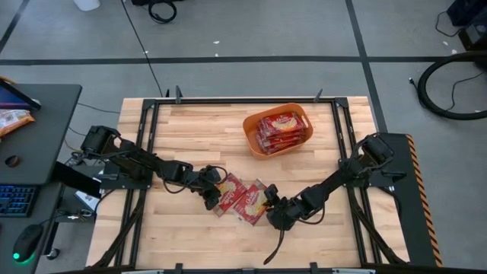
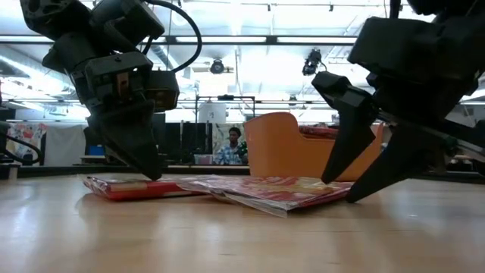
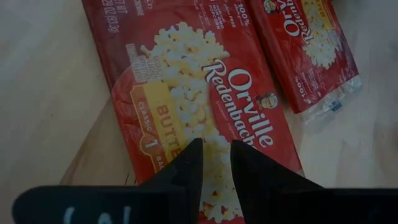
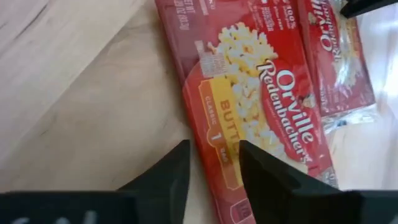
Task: Sort popcorn bags into baskets
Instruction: Put the popcorn pack into the orange bin
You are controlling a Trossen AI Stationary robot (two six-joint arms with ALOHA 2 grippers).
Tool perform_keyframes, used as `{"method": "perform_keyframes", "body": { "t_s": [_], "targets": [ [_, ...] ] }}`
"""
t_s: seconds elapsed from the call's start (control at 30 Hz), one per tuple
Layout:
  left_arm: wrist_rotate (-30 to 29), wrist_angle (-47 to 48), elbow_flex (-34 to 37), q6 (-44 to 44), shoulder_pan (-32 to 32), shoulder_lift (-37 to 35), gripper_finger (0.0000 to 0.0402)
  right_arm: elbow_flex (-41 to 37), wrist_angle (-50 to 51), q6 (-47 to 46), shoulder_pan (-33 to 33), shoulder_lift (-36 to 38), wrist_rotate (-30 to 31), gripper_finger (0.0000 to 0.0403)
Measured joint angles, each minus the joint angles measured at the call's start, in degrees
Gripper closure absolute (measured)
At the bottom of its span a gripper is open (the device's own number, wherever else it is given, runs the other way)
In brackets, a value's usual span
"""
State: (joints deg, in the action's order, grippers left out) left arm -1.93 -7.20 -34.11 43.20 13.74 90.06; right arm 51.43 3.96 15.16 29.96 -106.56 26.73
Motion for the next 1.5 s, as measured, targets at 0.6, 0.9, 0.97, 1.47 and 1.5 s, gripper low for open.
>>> {"method": "perform_keyframes", "body": {
  "t_s": [0.6,0.9,0.97,1.47,1.5],
  "targets": [
    [2.13,-0.59,0.0,-0.07,-0.03,-0.06,0.0315,0.11,0.68,1.49,1.32,1.27,5.12,0.0396],
    [4.32,-2.21,-2.99,-8.58,0.99,-0.59,0.0315,0.21,0.25,-0.12,1.8,4.4,5.17,0.04],
    [3.94,-2.16,-4.35,-13.38,2.27,-0.59,0.0315,0.21,0.17,-1.42,1.36,4.5,5.11,0.04],
    [-22.53,-1.45,-7.82,-30.26,14.72,1.76,0.016,0.23,-1.38,-6.66,-0.63,4.52,3.47,0.0401],
    [-22.85,-1.79,-7.82,-30.27,14.79,2.46,0.0155,0.23,-1.6,-7.23,-0.81,4.57,3.28,0.0401]
  ]
}}
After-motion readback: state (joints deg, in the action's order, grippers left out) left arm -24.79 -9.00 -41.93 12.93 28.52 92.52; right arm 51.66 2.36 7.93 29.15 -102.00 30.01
